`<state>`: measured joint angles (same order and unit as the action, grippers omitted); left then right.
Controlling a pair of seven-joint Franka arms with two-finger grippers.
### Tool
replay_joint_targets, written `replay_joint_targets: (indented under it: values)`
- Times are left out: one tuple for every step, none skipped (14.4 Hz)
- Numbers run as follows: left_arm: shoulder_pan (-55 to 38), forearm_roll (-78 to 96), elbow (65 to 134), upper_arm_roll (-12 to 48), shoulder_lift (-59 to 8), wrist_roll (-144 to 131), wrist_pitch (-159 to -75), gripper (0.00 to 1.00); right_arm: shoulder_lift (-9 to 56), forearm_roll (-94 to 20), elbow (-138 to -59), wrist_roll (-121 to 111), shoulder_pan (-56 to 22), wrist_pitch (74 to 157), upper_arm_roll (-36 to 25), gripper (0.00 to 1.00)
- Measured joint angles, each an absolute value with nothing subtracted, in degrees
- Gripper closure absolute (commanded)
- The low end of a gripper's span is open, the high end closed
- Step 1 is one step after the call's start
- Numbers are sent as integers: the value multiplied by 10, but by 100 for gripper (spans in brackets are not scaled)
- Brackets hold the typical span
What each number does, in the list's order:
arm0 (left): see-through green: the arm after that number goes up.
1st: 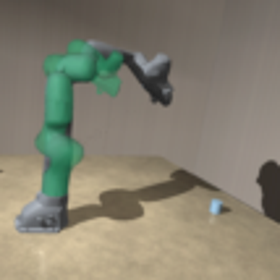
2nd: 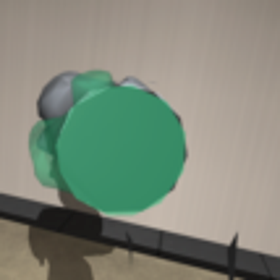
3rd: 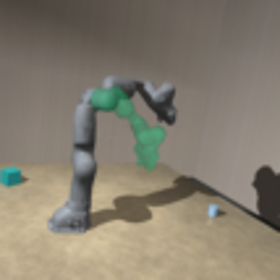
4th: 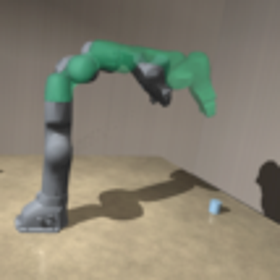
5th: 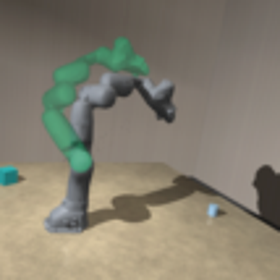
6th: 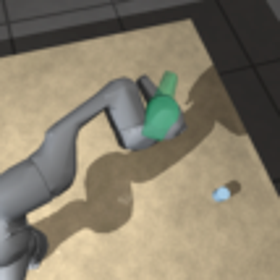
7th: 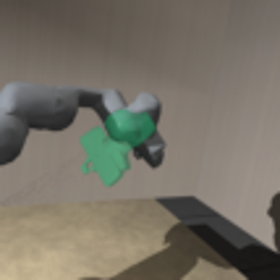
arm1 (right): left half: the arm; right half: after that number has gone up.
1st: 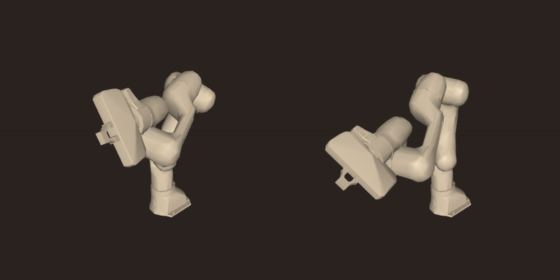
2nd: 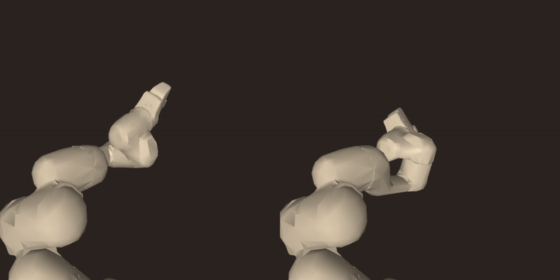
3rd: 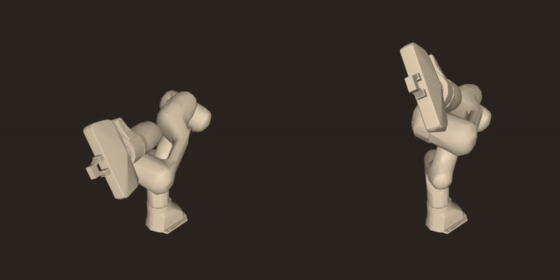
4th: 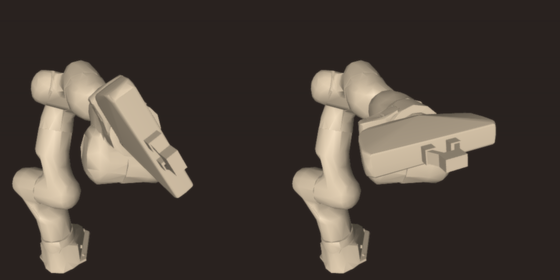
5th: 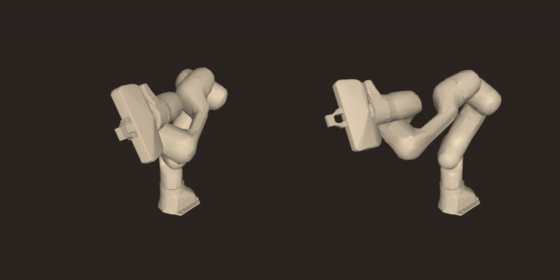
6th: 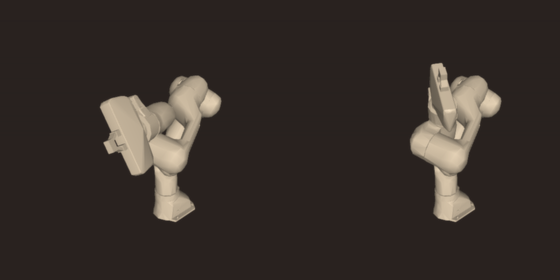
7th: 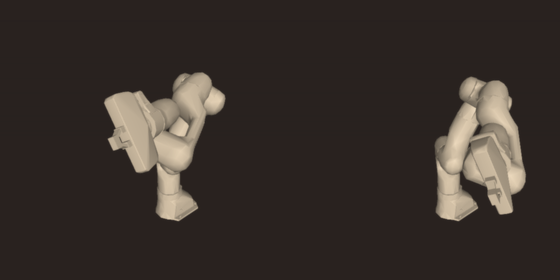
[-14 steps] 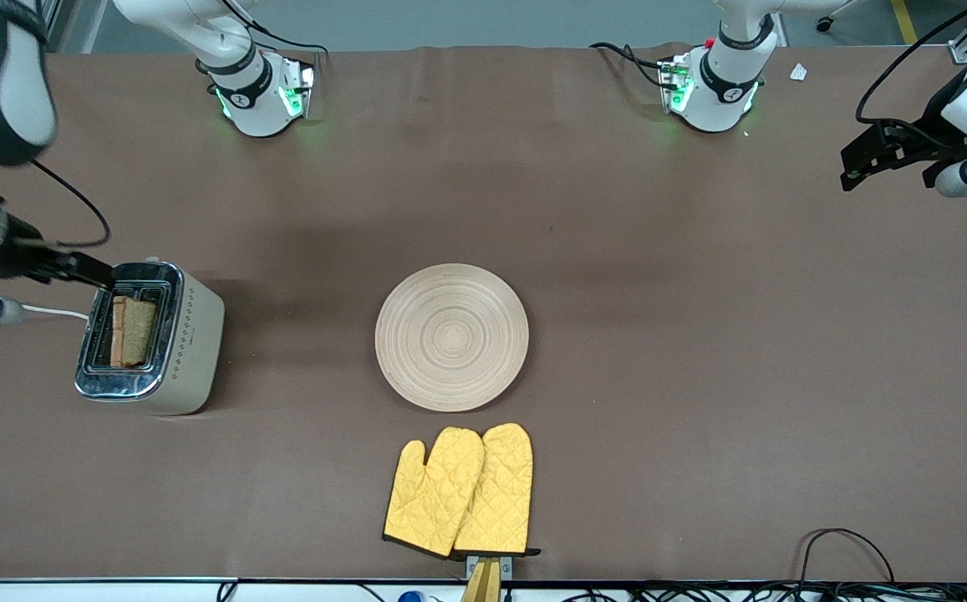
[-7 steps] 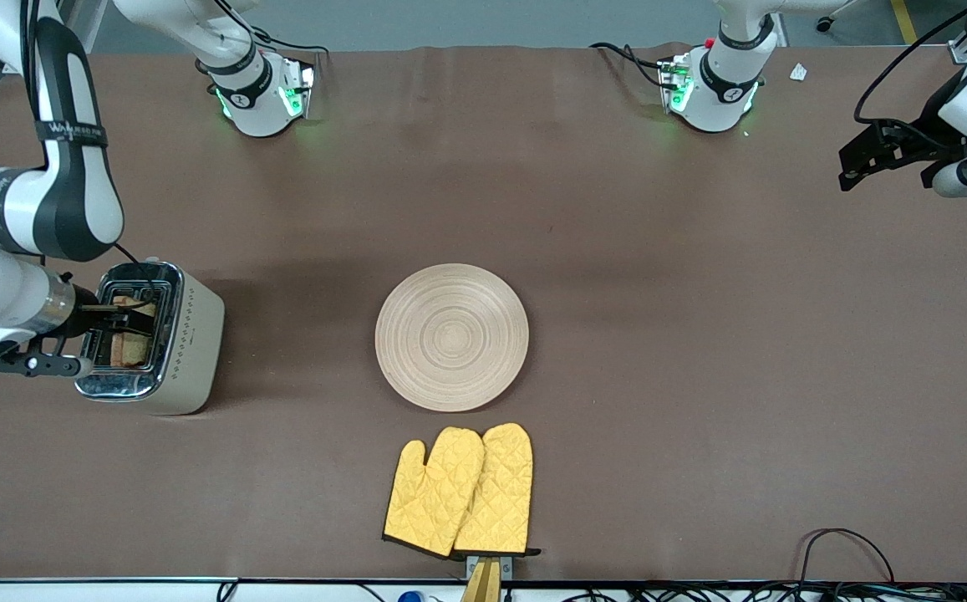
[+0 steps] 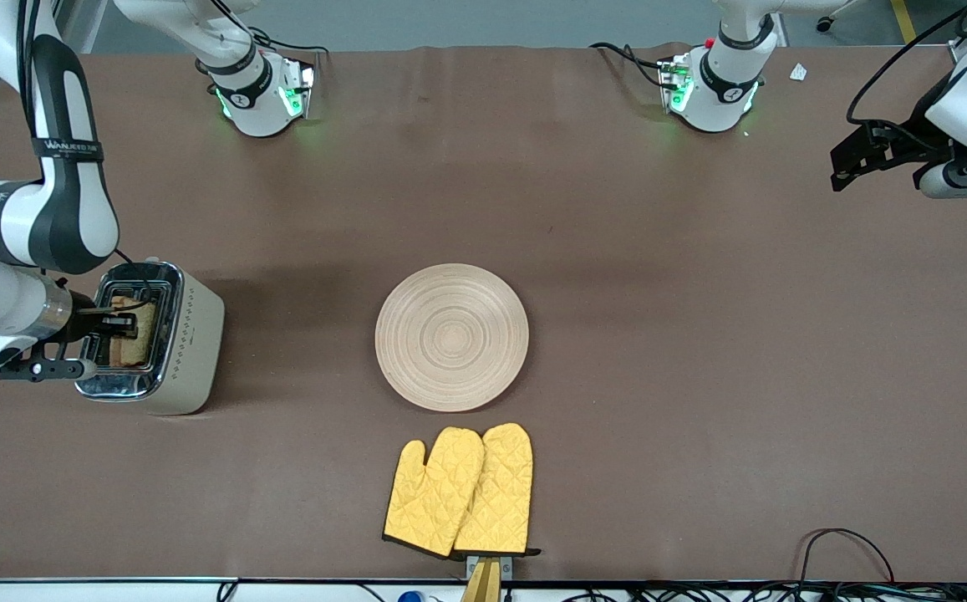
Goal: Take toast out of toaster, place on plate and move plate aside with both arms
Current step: 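Reach the right gripper down to the toast in the toaster slot, then grasp the toast with the right gripper and lift it out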
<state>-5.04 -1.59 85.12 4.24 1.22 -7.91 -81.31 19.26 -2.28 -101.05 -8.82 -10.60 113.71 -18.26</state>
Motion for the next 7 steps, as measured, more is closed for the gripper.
replay_joint_targets:
  values:
    - [-49,-16,851,42,11,-79,-813,0,192,-23,-1008,-88,-106,1134,-182,92]
    - [-47,-16,851,42,10,-79,-813,0,192,-23,-1000,-88,-106,1123,-182,93]
    - [-45,-16,851,41,9,-79,-813,0,190,-23,-987,-89,-106,1101,-182,93]
    - [-44,-16,851,40,8,-79,-814,0,187,-23,-966,-89,-106,1069,-182,93]
    - [-43,-16,851,39,7,-79,-816,0,182,-23,-939,-90,-107,1034,-182,94]
    - [-43,-16,851,39,5,-79,-822,0,177,-23,-908,-90,-109,999,-181,94]
    - [-43,-16,851,39,4,-79,-830,0,171,-23,-879,-90,-113,970,-179,94]
